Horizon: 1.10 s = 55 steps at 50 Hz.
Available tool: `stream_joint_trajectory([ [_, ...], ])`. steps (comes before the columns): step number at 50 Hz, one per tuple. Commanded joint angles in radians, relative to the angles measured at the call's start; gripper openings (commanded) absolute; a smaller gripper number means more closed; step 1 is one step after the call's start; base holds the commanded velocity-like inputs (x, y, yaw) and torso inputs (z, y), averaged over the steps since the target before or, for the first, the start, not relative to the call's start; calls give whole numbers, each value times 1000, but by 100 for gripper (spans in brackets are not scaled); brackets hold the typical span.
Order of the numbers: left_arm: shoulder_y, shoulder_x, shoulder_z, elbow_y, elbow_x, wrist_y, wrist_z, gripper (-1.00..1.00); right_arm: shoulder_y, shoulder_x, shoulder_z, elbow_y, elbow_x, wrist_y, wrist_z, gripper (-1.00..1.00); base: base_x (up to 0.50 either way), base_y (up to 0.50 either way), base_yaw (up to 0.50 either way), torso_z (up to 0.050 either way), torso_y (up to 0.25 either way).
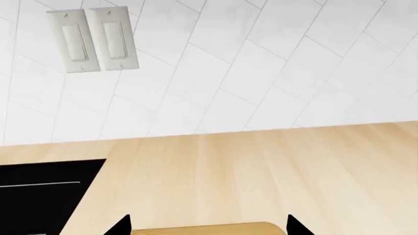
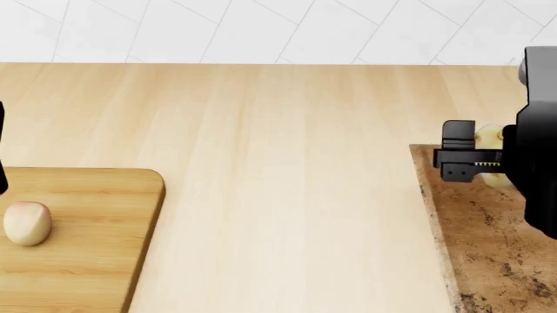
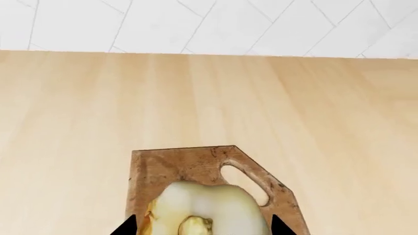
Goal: Place the apricot and the ginger on separate cutting boards.
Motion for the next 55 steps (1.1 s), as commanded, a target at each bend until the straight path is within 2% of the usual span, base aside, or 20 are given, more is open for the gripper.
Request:
stream_joint_trajectory([
  [1, 20, 5, -29, 20, -14, -1, 38, 100, -63, -29, 62, 41, -58, -89, 26, -100, 0, 0, 0, 0, 0],
  [2, 17, 5, -29, 20, -16, -4, 37, 100, -23, -40, 73, 25, -39, -27, 62, -100, 0, 0, 0, 0, 0],
  [16, 43, -7, -33, 37, -22, 8, 31, 100, -44, -47, 146, 32, -2, 19, 151, -100, 0, 0, 0, 0, 0],
  [17, 45, -7, -33, 37, -21, 9, 30, 100, -194, 103, 234, -118, 71, -5, 81, -100, 0, 0, 0, 0, 0],
  [18, 50, -10, -34, 38, -20, 11, 34, 100, -344, 203, 287, -194, 101, -48, 27, -100, 0, 0, 0, 0, 0],
  [19, 49, -9, -33, 37, -19, 11, 35, 100, -440, 213, 299, -210, 109, -56, 21, -100, 0, 0, 0, 0, 0],
  [31, 62, -9, -32, 41, -15, 17, 34, 100, -531, 187, 265, -204, 80, -128, -21, -100, 0, 0, 0, 0, 0],
  [46, 55, 0, -27, 36, -9, 13, 34, 100, -513, 207, 274, -236, 94, -105, -7, -100, -1, 0, -1, 0, 0],
  [47, 54, -4, -29, 35, -12, 12, 37, 100, -511, 208, 277, -241, 99, -100, -4, 100, 0, 0, 0, 0, 0],
  [55, 43, 11, -19, 30, -8, 5, 32, 100, -486, 220, 304, -295, 125, -79, 24, 100, 0, 0, 0, 0, 0],
])
